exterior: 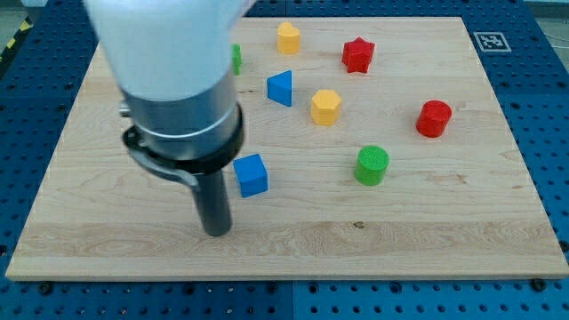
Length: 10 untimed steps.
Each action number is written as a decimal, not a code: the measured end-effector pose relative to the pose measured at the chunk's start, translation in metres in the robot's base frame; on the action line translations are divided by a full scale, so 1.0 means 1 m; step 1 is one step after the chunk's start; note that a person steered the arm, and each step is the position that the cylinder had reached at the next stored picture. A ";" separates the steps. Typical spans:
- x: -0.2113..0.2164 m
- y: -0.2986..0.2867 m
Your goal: Adjust the blue cube to the bottom of the blue triangle
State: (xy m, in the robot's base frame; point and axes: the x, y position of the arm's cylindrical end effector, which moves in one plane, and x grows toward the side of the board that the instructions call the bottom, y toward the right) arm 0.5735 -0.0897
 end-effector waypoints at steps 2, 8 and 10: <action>0.000 -0.050; -0.072 -0.038; -0.072 -0.027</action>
State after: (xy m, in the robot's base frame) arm 0.5012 -0.1167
